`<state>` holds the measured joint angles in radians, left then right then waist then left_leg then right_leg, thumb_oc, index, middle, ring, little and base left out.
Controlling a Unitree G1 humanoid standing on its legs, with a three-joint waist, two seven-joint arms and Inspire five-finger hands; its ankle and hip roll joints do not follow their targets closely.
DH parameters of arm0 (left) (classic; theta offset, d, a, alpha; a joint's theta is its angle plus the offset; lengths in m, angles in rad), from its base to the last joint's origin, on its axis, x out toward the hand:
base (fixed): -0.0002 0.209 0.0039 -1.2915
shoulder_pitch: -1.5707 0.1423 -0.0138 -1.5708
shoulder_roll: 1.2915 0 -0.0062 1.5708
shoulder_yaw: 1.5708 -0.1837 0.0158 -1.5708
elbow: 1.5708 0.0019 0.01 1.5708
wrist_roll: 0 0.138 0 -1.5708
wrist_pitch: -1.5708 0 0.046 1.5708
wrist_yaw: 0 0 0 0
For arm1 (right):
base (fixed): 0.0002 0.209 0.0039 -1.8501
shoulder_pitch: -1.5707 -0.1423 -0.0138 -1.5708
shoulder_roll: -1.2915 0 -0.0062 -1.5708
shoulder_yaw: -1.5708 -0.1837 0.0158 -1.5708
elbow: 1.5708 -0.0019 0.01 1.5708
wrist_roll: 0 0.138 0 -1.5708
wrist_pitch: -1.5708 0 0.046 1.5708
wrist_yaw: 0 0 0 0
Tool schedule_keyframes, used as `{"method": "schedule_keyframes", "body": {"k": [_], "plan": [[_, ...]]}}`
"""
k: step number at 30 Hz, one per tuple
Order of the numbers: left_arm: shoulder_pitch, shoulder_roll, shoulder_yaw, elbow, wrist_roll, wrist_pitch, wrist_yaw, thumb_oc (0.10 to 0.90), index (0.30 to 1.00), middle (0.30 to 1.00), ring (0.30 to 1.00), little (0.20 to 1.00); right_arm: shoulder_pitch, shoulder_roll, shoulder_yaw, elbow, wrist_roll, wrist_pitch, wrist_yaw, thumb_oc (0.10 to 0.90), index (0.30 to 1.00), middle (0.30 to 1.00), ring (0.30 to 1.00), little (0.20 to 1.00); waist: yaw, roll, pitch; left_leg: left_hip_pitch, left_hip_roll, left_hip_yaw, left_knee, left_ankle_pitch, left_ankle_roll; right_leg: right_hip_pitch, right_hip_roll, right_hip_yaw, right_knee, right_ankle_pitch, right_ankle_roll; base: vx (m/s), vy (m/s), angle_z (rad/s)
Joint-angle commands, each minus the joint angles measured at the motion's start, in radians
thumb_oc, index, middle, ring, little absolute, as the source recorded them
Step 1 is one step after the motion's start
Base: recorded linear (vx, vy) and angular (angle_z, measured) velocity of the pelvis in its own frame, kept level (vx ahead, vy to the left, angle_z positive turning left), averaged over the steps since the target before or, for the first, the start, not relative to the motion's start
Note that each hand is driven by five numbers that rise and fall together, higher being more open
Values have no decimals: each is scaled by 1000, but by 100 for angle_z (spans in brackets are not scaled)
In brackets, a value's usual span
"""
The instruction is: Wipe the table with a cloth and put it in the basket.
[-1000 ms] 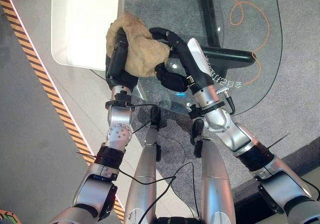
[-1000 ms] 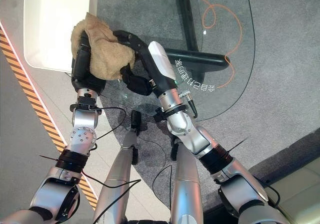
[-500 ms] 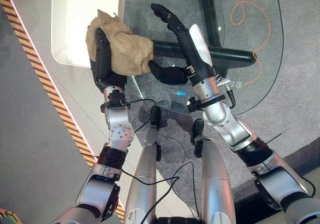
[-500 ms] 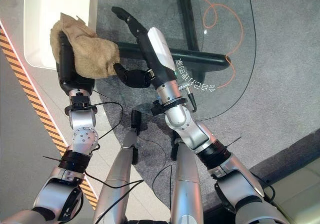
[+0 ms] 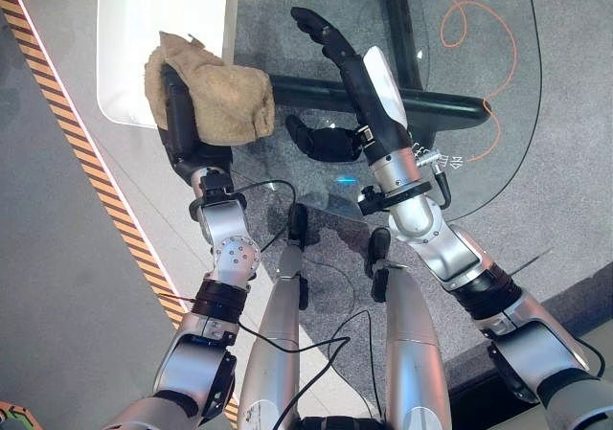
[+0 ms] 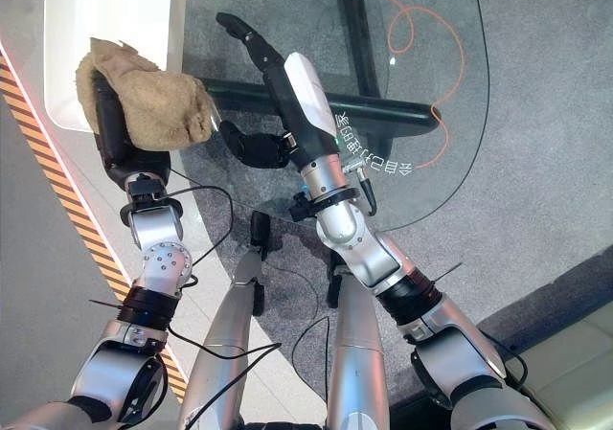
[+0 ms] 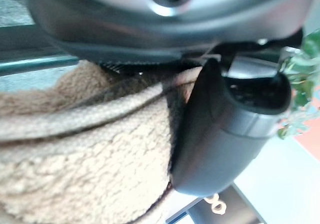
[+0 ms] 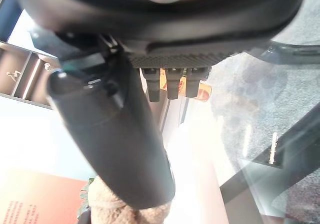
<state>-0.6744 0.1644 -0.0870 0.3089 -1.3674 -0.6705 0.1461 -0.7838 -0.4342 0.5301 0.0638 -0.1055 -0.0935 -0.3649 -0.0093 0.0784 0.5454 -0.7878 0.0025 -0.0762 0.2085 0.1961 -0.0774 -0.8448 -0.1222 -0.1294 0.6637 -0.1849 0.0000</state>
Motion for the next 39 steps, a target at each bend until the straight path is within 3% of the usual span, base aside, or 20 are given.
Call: {"method": "schedule_keyframes", "body": {"k": [1, 9, 18, 29, 34, 39], "plan": [[-137, 64, 66, -63, 164, -125, -30, 100, 300, 300, 300, 200, -99, 47, -46, -80, -21, -63, -85, 800, 900, 900, 900, 900, 9, -34, -25, 58, -105, 79, 113, -197, 75, 72, 92, 40, -265, 125, 37, 0, 0, 0], [-160, 92, 77, -39, 230, -129, 7, 100, 300, 300, 300, 200, -70, 12, -93, 35, -79, -73, -267, 800, 900, 900, 900, 900, -3, -32, -25, 60, -102, 87, 117, -205, 73, 73, 88, 44, -266, 123, 38, -4, 2, 0], [-138, 138, 105, -17, 184, -142, -16, 100, 300, 300, 300, 200, 9, -57, -196, 202, -49, -96, -463, 800, 900, 900, 900, 900, -15, -36, -25, 70, -93, 94, 117, -220, 73, 80, 88, 48, -264, 117, 43, -3, 3, -1], [-174, 249, 112, 81, 157, -138, -11, 100, 300, 300, 300, 200, 14, -164, -293, 560, 135, -123, -667, 800, 900, 900, 900, 900, -19, -39, -25, 73, -81, 94, 118, -230, 71, 82, 96, 51, -258, 112, 45, 0, 0, 0], [-223, 310, 107, 135, 168, -139, 35, 100, 300, 300, 300, 200, 2, -188, -317, 709, 232, -132, -707, 800, 900, 900, 900, 900, -20, -41, -25, 60, -74, 93, 118, -223, 70, 71, 100, 51, -256, 120, 43, -7, 2, -2], [-285, 368, 92, 210, 173, -134, 83, 100, 300, 300, 300, 200, -12, -201, -333, 901, 293, -158, -673, 800, 900, 900, 900, 900, -20, -40, -25, 64, -69, 94, 120, -231, 69, 77, 101, 51, -256, 112, 42, -1, 3, -7]]}}
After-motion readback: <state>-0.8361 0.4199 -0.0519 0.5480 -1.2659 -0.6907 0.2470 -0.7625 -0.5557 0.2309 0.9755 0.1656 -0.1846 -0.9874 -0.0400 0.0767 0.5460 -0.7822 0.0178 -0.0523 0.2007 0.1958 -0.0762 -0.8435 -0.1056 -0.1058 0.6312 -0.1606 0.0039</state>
